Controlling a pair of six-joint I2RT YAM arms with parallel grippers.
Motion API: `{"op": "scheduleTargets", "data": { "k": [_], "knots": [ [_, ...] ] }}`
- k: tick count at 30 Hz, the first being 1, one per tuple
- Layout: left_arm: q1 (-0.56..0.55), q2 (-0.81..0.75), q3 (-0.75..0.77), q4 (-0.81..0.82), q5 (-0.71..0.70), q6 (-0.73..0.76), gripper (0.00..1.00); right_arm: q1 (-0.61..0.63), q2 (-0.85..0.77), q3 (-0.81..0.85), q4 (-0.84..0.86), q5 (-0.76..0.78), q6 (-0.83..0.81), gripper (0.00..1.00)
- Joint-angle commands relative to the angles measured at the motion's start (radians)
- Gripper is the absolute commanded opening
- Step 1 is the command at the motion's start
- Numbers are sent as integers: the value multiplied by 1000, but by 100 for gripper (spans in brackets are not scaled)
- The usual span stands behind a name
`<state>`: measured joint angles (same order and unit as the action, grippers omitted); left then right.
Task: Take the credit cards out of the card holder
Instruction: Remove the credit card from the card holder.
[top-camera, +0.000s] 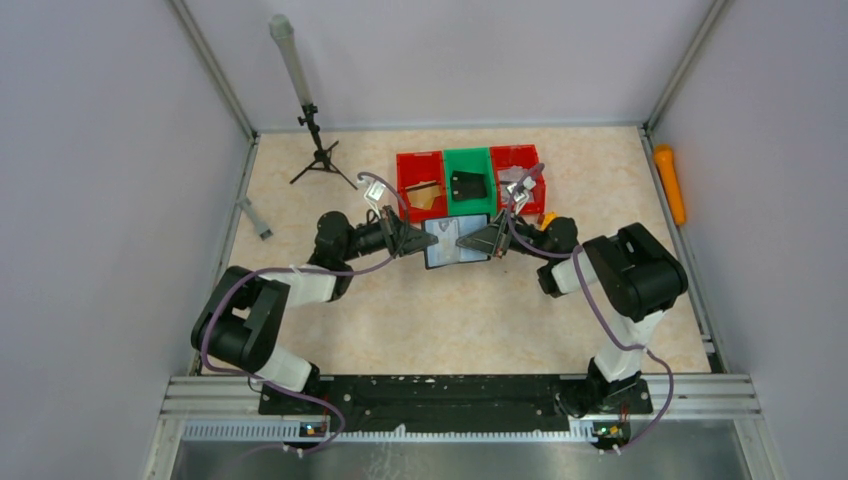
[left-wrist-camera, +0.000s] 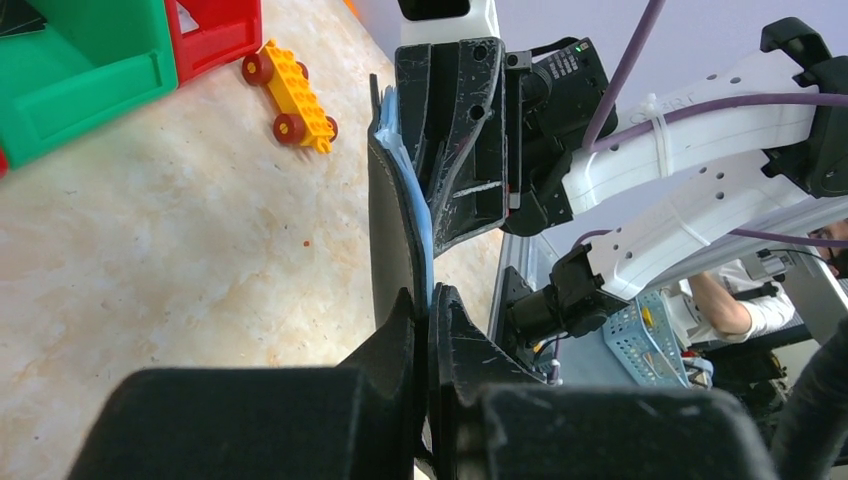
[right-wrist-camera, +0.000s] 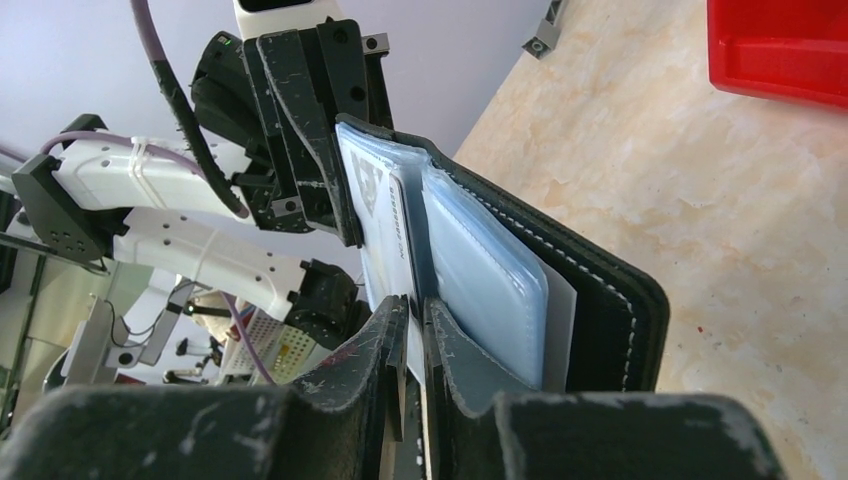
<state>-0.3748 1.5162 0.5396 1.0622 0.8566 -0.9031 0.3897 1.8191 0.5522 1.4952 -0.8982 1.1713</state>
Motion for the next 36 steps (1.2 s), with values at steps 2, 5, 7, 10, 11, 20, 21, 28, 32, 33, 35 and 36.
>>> {"op": "scheduleTargets", "data": {
  "k": [2,5,7,10,11,20,21,28,32,33,35,36],
  "knots": [
    [-26,-4,45,-46,0,47,3,25,-27,40,187,-27,-4,10],
    [-27,-4,47,-53,-1,49,7,27,-26,42,184,-29,-6,0],
    [-27,-6,47,-54,0,47,12,25,-27,41,186,-27,-10,0],
    [-27,-4,46,-31,10,28,23,24,-37,36,153,-18,-28,0],
    [-27,-2,45,-17,15,22,25,23,-40,33,143,-15,-34,0],
    [-17,-10,22,45,19,-7,14,-11,-52,10,105,18,-49,0],
    [-14,-12,22,43,18,-6,15,-14,-51,9,102,20,-49,0],
    [-12,-18,16,54,19,-11,28,-25,-47,3,103,27,-60,0],
    [-11,-21,14,55,18,-10,32,-27,-47,4,106,27,-42,0],
    [-11,-19,13,53,18,-10,30,-28,-47,3,107,26,-39,0],
    [-11,-18,17,47,16,-8,22,-28,-47,3,111,26,-37,0],
    [-10,-17,18,45,16,-8,17,-28,-47,3,111,26,-36,0]
  ]
}}
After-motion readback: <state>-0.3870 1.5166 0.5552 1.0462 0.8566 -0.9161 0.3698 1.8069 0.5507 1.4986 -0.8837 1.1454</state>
